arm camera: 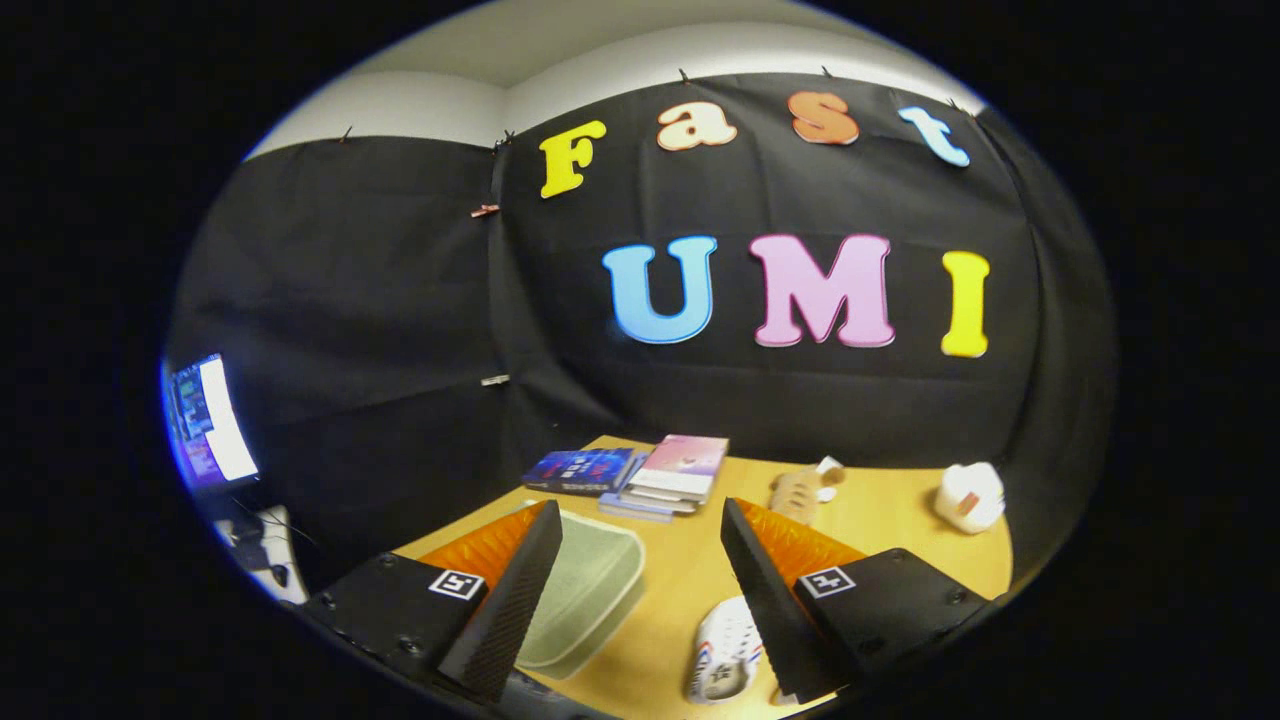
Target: Open the storage box then place both shoes into the box .Put the left shoe in first, then the right shoe, with the right side of both shoes facing outward in a uniform manner.
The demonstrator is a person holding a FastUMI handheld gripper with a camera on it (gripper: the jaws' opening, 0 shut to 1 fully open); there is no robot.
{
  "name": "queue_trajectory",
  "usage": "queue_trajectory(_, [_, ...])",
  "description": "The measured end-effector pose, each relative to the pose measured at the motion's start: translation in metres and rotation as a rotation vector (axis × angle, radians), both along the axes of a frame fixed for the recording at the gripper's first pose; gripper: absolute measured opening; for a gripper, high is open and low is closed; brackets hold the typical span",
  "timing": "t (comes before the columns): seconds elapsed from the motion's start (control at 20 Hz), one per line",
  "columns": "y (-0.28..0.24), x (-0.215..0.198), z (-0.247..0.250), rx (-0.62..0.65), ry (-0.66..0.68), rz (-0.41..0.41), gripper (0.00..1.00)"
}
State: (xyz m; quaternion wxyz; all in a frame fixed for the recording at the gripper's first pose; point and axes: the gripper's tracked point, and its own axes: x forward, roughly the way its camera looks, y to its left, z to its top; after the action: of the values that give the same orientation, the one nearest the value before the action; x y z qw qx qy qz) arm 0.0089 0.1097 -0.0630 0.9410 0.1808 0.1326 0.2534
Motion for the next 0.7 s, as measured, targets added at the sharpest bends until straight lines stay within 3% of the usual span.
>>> queue_trajectory(0.25, [0.036,-0.006,-0.041,0.245,0.188,0.239,0.98])
queue_trajectory(0.45, [0.049,0.002,-0.085,0.373,0.359,0.305,0.98])
queue_trajectory(0.7, [0.085,-0.007,-0.133,0.533,0.573,0.452,0.98])
